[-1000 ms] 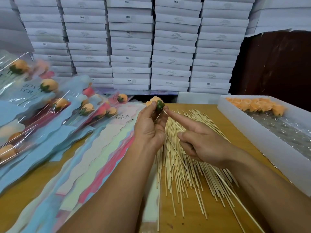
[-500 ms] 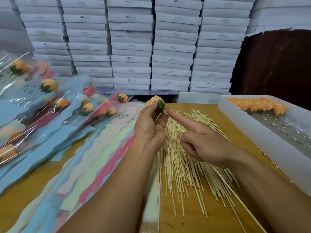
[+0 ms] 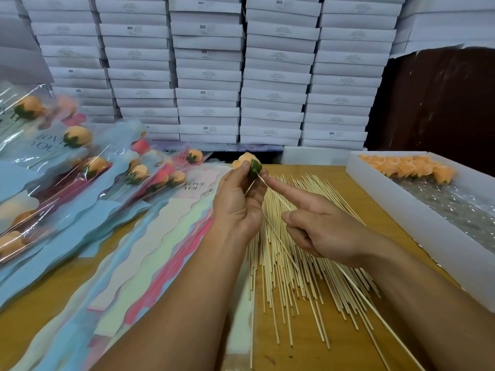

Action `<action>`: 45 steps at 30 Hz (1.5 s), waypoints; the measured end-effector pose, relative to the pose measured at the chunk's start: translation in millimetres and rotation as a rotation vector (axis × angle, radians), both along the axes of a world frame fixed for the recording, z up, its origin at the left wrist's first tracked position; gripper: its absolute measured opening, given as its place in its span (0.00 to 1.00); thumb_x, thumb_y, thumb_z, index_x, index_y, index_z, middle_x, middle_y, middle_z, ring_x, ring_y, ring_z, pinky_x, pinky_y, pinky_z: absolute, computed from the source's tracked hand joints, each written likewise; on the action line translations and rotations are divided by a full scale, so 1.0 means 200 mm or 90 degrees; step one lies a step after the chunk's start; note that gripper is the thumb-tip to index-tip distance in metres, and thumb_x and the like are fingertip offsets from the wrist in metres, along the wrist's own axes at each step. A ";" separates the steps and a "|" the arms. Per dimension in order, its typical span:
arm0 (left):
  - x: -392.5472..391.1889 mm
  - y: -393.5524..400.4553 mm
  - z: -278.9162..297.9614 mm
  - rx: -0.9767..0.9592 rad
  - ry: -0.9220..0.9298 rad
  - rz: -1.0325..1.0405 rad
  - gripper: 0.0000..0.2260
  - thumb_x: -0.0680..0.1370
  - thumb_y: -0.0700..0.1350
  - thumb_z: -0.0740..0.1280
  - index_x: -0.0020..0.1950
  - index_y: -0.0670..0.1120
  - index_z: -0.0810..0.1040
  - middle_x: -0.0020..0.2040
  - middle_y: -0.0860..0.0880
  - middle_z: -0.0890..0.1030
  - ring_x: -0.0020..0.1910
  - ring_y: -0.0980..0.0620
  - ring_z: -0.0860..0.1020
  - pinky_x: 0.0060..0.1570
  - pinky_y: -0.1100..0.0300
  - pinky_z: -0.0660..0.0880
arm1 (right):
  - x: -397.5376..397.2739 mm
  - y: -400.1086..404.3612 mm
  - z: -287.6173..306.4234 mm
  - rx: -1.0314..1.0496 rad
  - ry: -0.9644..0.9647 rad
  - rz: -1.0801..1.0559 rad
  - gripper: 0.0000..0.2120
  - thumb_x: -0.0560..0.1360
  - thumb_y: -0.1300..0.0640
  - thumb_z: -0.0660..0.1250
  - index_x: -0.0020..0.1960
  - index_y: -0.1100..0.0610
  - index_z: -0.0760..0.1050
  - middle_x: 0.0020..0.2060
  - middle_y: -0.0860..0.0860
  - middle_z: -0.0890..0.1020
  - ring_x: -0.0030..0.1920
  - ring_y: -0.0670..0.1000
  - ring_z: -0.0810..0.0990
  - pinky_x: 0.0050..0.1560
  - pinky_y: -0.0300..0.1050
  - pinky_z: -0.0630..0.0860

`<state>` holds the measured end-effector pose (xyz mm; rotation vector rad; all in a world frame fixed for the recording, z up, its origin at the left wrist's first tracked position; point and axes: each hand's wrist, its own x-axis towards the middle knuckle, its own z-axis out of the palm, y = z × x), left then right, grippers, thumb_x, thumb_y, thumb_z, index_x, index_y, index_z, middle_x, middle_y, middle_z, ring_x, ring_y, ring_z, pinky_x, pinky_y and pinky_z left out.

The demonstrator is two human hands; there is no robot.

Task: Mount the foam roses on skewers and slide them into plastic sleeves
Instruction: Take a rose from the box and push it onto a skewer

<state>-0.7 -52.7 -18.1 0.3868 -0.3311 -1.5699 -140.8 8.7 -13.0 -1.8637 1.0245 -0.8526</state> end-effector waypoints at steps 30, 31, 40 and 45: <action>-0.01 -0.01 -0.01 -0.027 -0.028 0.022 0.13 0.78 0.33 0.68 0.62 0.38 0.74 0.41 0.40 0.82 0.33 0.47 0.83 0.33 0.60 0.80 | 0.00 -0.01 -0.02 -0.012 0.009 -0.024 0.29 0.85 0.62 0.52 0.80 0.38 0.54 0.22 0.46 0.68 0.23 0.42 0.65 0.26 0.34 0.66; -0.01 -0.01 -0.01 -0.029 -0.036 0.026 0.13 0.78 0.33 0.68 0.62 0.38 0.74 0.40 0.41 0.82 0.33 0.48 0.83 0.32 0.60 0.80 | 0.00 -0.01 -0.02 -0.013 0.011 -0.026 0.28 0.86 0.61 0.52 0.80 0.38 0.54 0.22 0.46 0.68 0.23 0.42 0.65 0.26 0.34 0.66; -0.03 -0.01 -0.03 -0.027 -0.112 0.046 0.12 0.77 0.33 0.67 0.59 0.41 0.73 0.39 0.42 0.82 0.34 0.47 0.82 0.34 0.59 0.80 | -0.01 -0.03 -0.05 -0.031 0.052 -0.053 0.26 0.86 0.59 0.52 0.81 0.41 0.54 0.23 0.46 0.68 0.24 0.43 0.66 0.28 0.37 0.67; -0.03 -0.02 -0.04 -0.004 -0.141 0.055 0.11 0.77 0.32 0.67 0.58 0.41 0.73 0.43 0.40 0.81 0.34 0.48 0.81 0.35 0.60 0.80 | 0.00 -0.05 -0.08 -0.028 0.073 -0.068 0.26 0.86 0.58 0.52 0.80 0.40 0.54 0.23 0.46 0.69 0.25 0.43 0.67 0.28 0.37 0.68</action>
